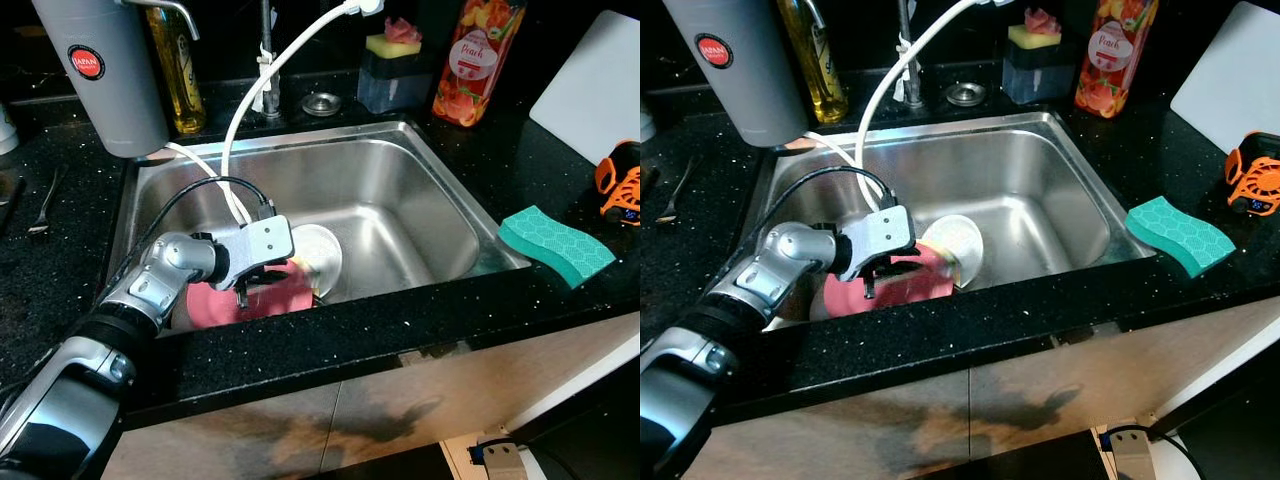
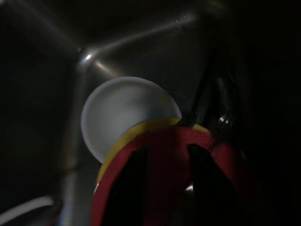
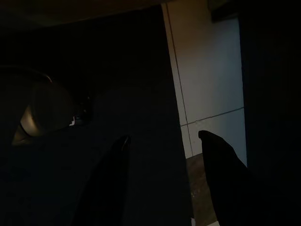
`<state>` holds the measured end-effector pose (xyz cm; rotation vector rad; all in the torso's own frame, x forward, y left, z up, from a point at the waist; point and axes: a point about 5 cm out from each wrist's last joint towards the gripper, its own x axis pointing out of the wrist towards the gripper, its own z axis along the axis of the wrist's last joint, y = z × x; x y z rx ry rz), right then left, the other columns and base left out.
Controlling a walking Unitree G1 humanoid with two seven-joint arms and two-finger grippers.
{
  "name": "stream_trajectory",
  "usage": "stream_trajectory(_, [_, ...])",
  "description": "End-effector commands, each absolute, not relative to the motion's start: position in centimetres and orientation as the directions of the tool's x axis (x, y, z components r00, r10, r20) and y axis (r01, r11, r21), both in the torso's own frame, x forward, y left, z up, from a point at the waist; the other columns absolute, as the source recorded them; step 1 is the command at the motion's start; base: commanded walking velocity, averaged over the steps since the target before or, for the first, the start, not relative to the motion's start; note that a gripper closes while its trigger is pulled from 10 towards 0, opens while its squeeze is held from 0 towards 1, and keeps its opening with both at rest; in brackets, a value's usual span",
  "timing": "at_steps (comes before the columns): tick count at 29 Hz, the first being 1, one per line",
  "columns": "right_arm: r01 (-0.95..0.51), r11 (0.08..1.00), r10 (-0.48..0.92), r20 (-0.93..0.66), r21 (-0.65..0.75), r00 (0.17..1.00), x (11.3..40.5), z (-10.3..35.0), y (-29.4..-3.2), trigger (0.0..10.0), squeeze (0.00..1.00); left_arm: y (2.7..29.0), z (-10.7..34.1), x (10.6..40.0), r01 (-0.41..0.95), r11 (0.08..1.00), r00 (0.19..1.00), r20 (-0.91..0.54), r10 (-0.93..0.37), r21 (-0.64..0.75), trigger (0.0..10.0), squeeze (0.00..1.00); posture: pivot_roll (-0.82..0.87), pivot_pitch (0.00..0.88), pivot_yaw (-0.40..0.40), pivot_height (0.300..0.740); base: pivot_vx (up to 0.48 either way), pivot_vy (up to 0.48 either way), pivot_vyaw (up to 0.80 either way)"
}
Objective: Kitchen organization
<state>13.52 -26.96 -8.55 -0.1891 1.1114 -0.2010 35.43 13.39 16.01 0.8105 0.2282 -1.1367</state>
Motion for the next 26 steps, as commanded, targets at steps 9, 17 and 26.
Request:
stream_trajectory(9, [0.06,0.968,-0.246,-0.863,-0.245,0.441,14.0,-8.5,-26.5,10.0,0.0,14.7,20.4,36.4,0.794,0.331,0.542,-0.347,-0.766,0.509,10.0,0.67,-0.05,0.003,0.044,0.74,0.0,0.0,0.0])
stream_trajectory(17, [0.058,0.976,-0.211,-0.863,-0.208,0.459,14.3,-8.4,-26.4,10.0,0.0,14.1,26.9,35.4,0.722,0.655,0.608,0.249,-0.754,0.222,10.0,0.0,-0.04,0.0,0.026,0.74,0.0,0.0,0.0])
stream_trajectory(26, [0.053,0.976,-0.211,-0.864,-0.21,0.458,14.3,-8.3,-26.8,10.0,0.0,11.5,26.5,32.9,0.743,0.668,0.606,0.385,-0.696,0.038,10.0,0.0,-0.06,0.0,-0.016,0.74,0.0,0.0,0.0])
